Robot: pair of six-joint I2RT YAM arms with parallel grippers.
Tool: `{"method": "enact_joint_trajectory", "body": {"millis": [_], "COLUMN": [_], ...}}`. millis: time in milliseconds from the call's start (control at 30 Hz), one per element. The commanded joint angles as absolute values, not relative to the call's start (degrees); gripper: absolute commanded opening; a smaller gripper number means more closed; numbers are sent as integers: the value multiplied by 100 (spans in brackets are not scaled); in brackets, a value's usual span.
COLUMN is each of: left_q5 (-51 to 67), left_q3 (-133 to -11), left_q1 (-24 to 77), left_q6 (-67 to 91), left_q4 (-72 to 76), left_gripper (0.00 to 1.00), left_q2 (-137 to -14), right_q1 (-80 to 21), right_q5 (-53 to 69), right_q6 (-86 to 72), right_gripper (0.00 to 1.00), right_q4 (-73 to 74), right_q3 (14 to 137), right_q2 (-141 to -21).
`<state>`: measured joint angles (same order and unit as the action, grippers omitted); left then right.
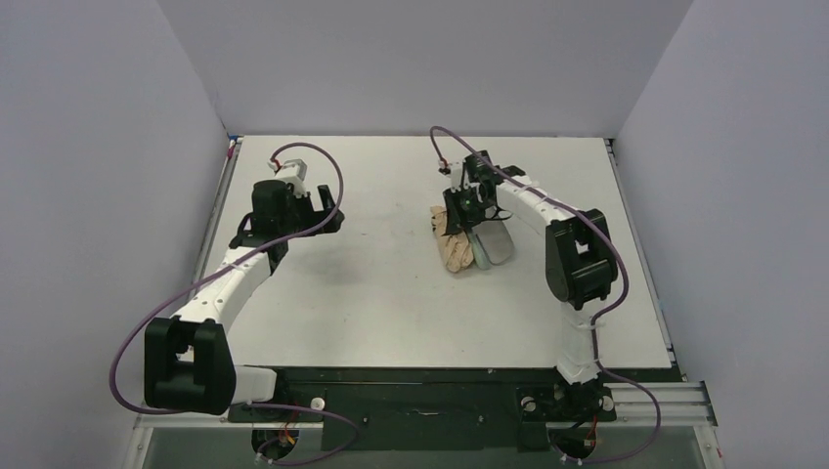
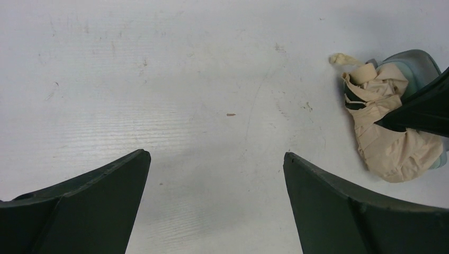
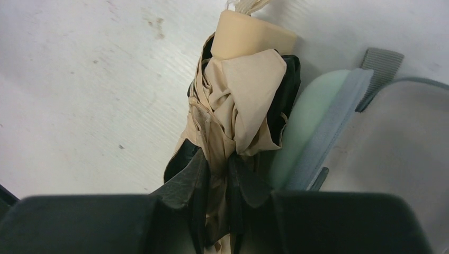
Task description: Open the umbrella
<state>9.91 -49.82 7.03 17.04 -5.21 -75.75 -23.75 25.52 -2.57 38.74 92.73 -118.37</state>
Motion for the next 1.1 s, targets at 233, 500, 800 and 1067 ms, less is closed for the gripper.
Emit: {"method": "enact_joint_trajectory", "body": {"millis": [233, 500, 800, 1067], "left_q5": [1024, 1589, 3440, 4548], "left_q3": [-5424, -6077, -6317, -6285], "left_q1": [664, 660, 666, 911], "left_q6": [1232, 1064, 1109, 3031], "left_q4": [-212, -1137, -1166, 280], "left_gripper": [97, 97, 97, 97], "left_q2": [-7955, -8340, -8047, -7845], "right_q1": [-814, -431, -1243, -2100], "right_q5": [2000, 2852, 4579, 4598], "right_q6": [1574, 1662, 685, -602], "right_gripper": [0, 0, 0, 0], "right_q4": [4784, 5169, 4394, 2637], "right_q3": [8834, 9511, 9723, 9568], "right_q2": [-11388, -11357, -10356, -9499]}}
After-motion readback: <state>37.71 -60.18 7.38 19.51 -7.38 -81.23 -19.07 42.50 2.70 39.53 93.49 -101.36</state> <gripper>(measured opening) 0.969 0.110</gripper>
